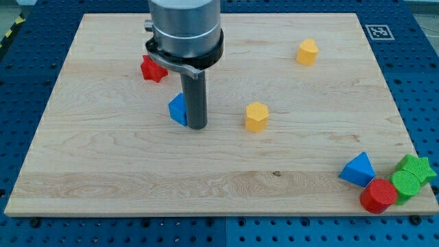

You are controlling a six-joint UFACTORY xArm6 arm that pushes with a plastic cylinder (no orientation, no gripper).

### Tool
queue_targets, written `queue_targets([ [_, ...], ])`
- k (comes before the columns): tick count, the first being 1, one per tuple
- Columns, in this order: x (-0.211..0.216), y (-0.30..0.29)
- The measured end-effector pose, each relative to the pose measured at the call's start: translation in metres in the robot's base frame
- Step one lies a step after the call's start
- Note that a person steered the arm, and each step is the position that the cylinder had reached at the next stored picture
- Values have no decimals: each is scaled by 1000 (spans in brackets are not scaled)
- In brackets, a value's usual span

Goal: Push the yellow hexagon to the up side of blue triangle

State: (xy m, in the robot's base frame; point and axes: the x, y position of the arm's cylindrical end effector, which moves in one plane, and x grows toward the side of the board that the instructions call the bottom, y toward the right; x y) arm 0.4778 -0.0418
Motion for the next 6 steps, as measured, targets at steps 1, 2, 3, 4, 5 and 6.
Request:
queue_targets([
  [1, -3, 0],
  [2, -3, 9],
  [3, -3, 31],
  [4, -3, 61],
  [5, -3, 89],
  [6, -3, 114],
])
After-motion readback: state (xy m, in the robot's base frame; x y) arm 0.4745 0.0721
